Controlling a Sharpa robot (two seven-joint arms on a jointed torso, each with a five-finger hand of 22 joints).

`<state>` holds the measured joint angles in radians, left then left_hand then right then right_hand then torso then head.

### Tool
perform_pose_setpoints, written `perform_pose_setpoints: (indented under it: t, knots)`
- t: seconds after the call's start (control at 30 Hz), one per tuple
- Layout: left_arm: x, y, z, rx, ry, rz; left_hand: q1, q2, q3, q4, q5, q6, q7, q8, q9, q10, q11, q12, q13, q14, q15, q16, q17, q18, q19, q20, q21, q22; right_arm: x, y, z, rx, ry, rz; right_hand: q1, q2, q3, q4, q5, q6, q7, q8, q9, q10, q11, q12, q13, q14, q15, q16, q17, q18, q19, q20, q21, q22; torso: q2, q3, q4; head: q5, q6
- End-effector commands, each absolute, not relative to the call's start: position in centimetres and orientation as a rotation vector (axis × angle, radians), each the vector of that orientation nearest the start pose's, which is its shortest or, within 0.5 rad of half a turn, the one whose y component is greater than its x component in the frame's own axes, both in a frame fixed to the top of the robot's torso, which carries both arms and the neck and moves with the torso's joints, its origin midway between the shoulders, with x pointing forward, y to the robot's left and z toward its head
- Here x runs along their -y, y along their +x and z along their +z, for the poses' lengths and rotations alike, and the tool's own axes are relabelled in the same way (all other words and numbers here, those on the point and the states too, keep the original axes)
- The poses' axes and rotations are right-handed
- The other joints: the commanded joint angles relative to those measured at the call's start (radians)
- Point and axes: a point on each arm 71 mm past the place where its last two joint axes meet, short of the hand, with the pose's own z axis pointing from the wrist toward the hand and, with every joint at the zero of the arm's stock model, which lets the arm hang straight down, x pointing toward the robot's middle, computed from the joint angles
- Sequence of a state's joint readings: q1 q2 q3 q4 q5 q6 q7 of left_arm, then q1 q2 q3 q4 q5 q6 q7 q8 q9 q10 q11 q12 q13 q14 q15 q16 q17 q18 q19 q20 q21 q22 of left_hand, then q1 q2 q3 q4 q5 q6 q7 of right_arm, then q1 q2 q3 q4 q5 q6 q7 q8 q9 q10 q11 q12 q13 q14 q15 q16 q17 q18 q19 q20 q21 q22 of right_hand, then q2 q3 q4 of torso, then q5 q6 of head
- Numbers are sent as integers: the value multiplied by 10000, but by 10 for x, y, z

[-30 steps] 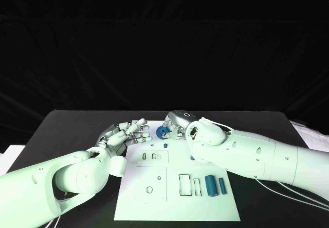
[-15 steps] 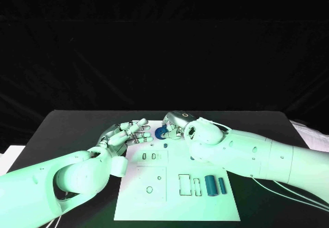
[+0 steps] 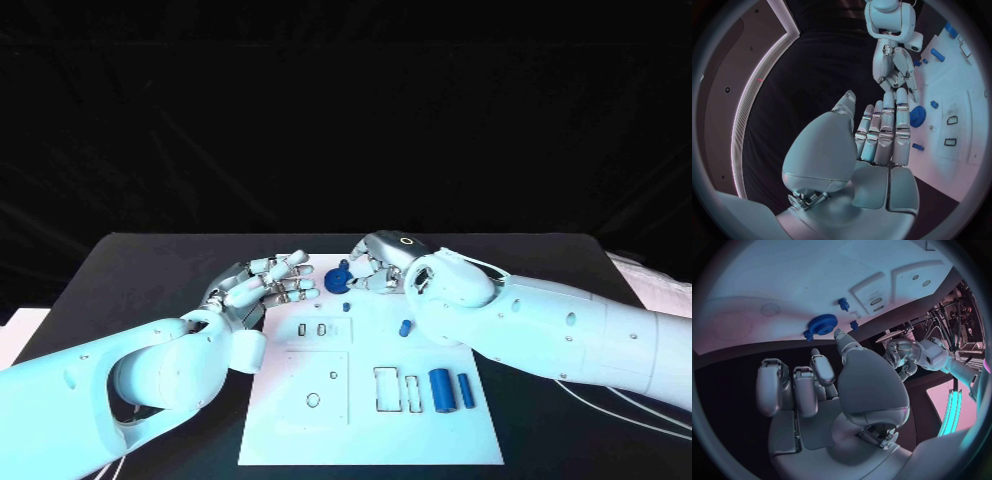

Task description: Assemble the parts on the task board

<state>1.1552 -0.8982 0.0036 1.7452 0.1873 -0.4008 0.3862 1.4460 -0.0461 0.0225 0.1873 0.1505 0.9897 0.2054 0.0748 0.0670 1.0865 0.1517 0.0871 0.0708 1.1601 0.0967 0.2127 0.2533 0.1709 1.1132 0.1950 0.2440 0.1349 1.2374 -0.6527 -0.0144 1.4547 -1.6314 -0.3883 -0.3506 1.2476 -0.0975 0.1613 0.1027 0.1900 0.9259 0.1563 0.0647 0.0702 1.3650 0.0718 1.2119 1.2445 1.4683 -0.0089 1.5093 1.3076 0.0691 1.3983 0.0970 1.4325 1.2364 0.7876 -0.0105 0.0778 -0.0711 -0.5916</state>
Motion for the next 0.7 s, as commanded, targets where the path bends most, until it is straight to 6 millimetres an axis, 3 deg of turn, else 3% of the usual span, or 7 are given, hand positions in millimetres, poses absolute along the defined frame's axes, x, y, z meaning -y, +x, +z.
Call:
perform_pose_setpoints:
  t: [0.03,0.17,0.37,0.5,0.7]
  knots:
    - [-180,445,-170,-14089,-13520,-16713,98,31,-23,-57,-15,-40,24,-36,-14,-64,12,-66,-9,-57,-1,-43,12,69,16,20,-47,-13,149,503,-141,-14592,-1311,6300,190,20,20,38,65,139,-9,72,14,69,-53,69,52,734,9,-38,1174,-3,19,22,-26,24,-29,6,-87,36,17]
    - [-183,445,-170,-14026,-13526,-16646,98,31,-23,-57,-15,-40,24,-36,-14,-64,12,-66,-9,-57,-1,-43,12,69,16,20,-47,-13,182,503,-132,-14562,-1590,7139,571,-90,14,-192,112,354,-59,118,29,204,-103,289,266,754,-35,7,1277,-1,3,-5,-35,10,-60,40,-243,-2,21]
    - [-184,445,-170,-14009,-13525,-16636,100,32,-23,-61,-15,-42,22,-38,-14,-66,11,-67,-10,-58,0,-44,15,69,16,20,-48,-14,227,509,-134,-14823,-1055,7710,924,-95,70,-429,159,383,-53,79,7,161,-104,232,240,775,-39,60,1400,-8,3,-10,-28,36,-90,116,-397,67,40]
    - [-185,446,-170,-14021,-13536,-16627,100,32,-23,-61,-15,-42,22,-38,-14,-66,11,-67,-10,-58,0,-44,15,69,16,20,-48,-14,254,515,-138,-14846,-960,7344,934,-117,40,-444,136,358,-45,57,-2,147,-97,211,226,785,-33,83,1452,-12,9,-9,-21,55,-109,157,-455,22,39]
    - [-185,448,-171,-14013,-13545,-16609,100,32,-23,-61,-15,-42,22,-38,-14,-66,11,-67,-10,-58,0,-44,15,69,16,20,-48,-14,282,518,-151,-15099,-759,6880,963,-132,27,-465,138,350,-44,48,-6,133,-95,188,210,790,-31,96,1482,-14,13,-7,-17,66,-113,222,-486,35,11]
